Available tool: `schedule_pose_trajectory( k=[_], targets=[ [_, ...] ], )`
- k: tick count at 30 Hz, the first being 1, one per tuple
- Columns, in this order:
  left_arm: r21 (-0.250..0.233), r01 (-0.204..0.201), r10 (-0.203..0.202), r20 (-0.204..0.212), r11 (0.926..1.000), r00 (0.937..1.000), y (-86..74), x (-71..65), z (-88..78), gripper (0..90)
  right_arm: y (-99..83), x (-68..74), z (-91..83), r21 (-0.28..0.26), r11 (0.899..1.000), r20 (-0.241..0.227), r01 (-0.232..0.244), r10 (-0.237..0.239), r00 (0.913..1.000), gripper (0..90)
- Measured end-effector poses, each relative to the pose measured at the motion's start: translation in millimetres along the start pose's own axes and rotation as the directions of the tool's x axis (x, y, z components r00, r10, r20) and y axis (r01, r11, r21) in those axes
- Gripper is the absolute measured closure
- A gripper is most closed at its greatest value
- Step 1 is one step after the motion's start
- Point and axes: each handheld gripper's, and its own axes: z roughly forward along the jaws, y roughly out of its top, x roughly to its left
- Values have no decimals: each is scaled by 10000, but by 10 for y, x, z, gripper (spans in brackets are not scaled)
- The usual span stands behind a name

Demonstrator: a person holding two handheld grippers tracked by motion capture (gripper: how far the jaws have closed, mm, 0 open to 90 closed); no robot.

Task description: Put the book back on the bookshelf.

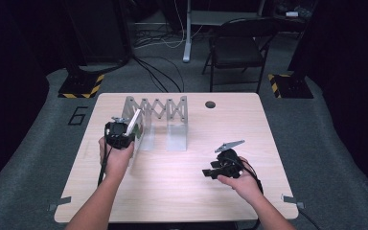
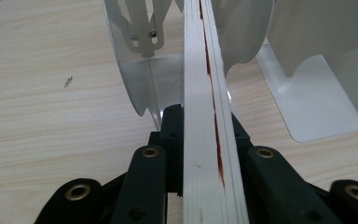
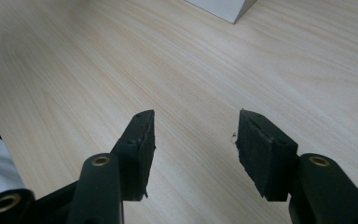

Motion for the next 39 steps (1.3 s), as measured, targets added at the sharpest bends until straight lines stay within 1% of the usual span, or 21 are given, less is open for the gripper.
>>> schedule_pose_trajectory(
  k=[2, 3, 4, 6, 8, 10, 11, 14, 15, 16, 17, 19, 21, 22, 24, 27, 28, 29, 33, 37, 39],
  targets=[
    [-6, -56, 56, -60, 10000, 10000, 0, -6, 21, 761, 0, 2, 8, 1, 10000, 5, -10, 10, 10000, 469],
    [-39, -34, 34, -76, 10000, 10000, -1, -8, 29, 761, -1, 4, 10, 32, 10000, 12, -23, 23, 10000, 469],
    [-61, 14, -14, -92, 10000, 10000, -2, -9, 39, 761, -4, -2, 20, -17, 10000, 27, 66, -66, 10000, 469],
    [-113, 44, -44, -70, 9999, 10000, -4, -8, 60, 761, -12, 0, 40, -70, 10000, 17, 24, -24, 10000, 469],
    [-157, 94, -95, -89, 9998, 9999, -2, -14, 80, 761, -15, -2, 43, 96, 9999, -38, -38, 38, 10000, 469],
    [-160, 86, -88, -75, 9998, 9999, 7, -17, 96, 761, -19, -11, 59, 54, 10000, -35, 40, -39, 10000, 469],
    [-191, 115, -116, -80, 9998, 9999, 10, -20, 105, 761, -18, 0, 65, 113, 9999, -23, -73, 73, 10000, 469],
    [-230, 128, -131, -126, 9997, 9998, 16, -37, 128, 760, -24, 16, 78, 139, 9999, -82, -8, 9, 10000, 469],
    [-243, 123, -126, -143, 9996, 9998, 18, -43, 136, 760, -27, 13, 86, 127, 9999, -83, 87, -86, 9999, 469],
    [-229, 124, -128, -162, 9997, 9998, 17, -50, 143, 760, -28, 17, 92, 131, 9999, -103, 68, -66, 9999, 469],
    [-254, 80, -86, -211, 9996, 9997, 18, -58, 153, 760, -33, 32, 94, 177, 9998, -83, -97, 99, 9999, 469],
    [-250, 71, -77, -248, 9997, 9997, 18, -66, 164, 760, -32, 20, 102, 92, 9999, -138, 61, -60, 9999, 469],
    [-246, 70, -78, -315, 9997, 9995, 16, -73, 171, 759, -37, 25, 99, 60, 10000, -121, -68, 69, 9999, 469],
    [-273, 56, -65, -338, 9996, 9994, 15, -76, 176, 758, -37, 17, 97, 52, 10000, -137, 19, -18, 9999, 469],
    [-256, 108, -117, -364, 9996, 9993, 7, -91, 183, 756, -39, 18, 90, 23, 10000, -187, -52, 53, 9998, 469],
    [-181, 41, -48, -428, 9998, 9991, -4, -109, 206, 754, -42, 23, 90, -28, 9999, -203, -144, 143, 9997, 468],
    [-147, 45, -51, -424, 9999, 9991, -7, -110, 214, 752, -43, 21, 88, 10, 10000, -225, -91, 92, 9997, 469],
    [-60, 64, -66, -439, 10000, 9990, -8, -112, 220, 748, -44, 23, 89, 16, 9999, -231, -107, 107, 9997, 468],
    [-103, 144, -149, -462, 9998, 9988, -5, -96, 225, 737, -46, 25, 98, 19, 9998, -192, -175, 175, 9997, 468],
    [-193, 97, -107, -538, 9998, 9985, -14, -99, 213, 710, -54, 28, 106, 30, 9998, -252, -212, 213, 9995, 467],
    [-193, 84, -94, -567, 9998, 9983, -17, -94, 201, 694, -56, 25, 108, 9, 9999, -244, -140, 141, 9996, 467]
  ],
)
